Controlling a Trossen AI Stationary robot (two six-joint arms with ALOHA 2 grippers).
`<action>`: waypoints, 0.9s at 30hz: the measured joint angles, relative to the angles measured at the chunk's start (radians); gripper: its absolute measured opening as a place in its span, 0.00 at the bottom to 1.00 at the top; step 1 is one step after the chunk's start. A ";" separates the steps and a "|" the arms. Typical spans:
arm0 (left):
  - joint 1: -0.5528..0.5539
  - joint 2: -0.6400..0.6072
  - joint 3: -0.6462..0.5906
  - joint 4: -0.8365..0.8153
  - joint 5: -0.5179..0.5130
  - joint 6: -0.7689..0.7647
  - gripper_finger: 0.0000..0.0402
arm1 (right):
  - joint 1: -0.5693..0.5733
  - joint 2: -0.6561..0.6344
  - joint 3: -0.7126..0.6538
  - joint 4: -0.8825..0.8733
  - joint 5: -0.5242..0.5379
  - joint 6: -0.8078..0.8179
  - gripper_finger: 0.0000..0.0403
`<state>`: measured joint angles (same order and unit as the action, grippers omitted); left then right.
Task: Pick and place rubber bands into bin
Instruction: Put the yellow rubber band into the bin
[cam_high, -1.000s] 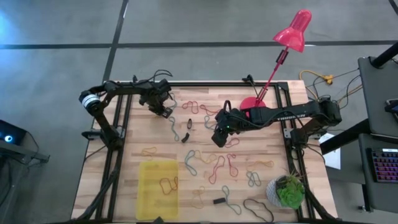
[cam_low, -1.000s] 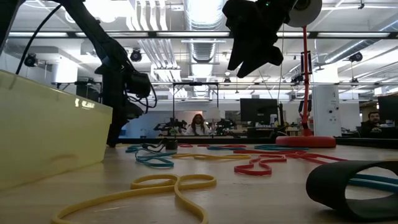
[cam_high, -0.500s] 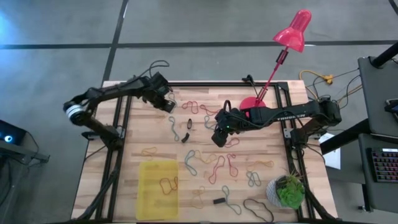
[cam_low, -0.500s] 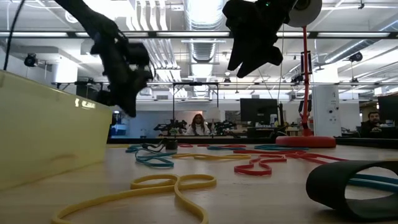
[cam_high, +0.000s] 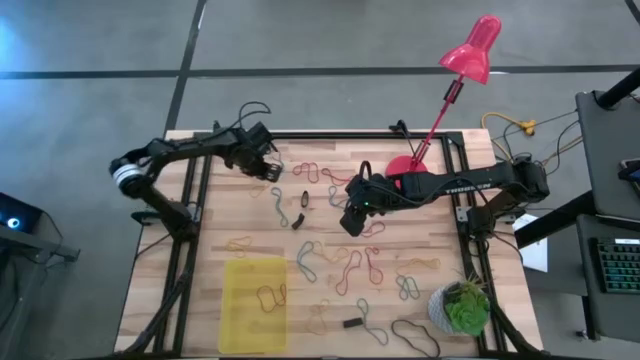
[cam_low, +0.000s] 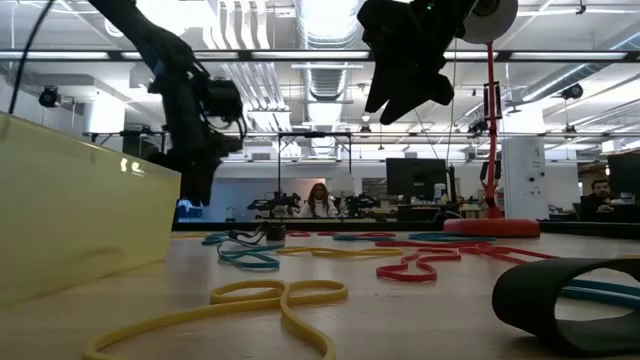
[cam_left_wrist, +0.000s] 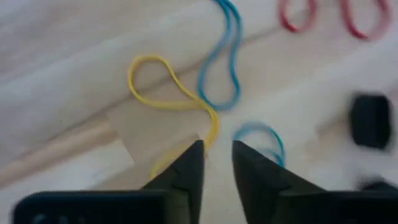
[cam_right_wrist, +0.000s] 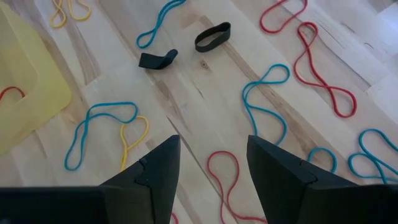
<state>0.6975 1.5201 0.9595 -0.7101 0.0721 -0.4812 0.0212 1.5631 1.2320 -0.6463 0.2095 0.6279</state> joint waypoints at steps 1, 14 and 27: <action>0.000 0.026 0.011 0.000 -0.008 0.006 0.23 | 0.000 0.000 0.000 0.000 0.000 0.002 0.43; 0.032 0.285 0.151 -0.009 -0.090 -0.124 0.35 | 0.003 0.000 0.000 -0.004 -0.009 0.012 0.43; 0.081 0.284 0.132 -0.008 -0.129 -0.037 0.13 | 0.011 0.000 -0.027 -0.007 -0.001 0.008 0.43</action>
<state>0.7786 1.8042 1.0912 -0.7182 -0.0567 -0.5187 0.0326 1.5635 1.2051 -0.6529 0.2085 0.6361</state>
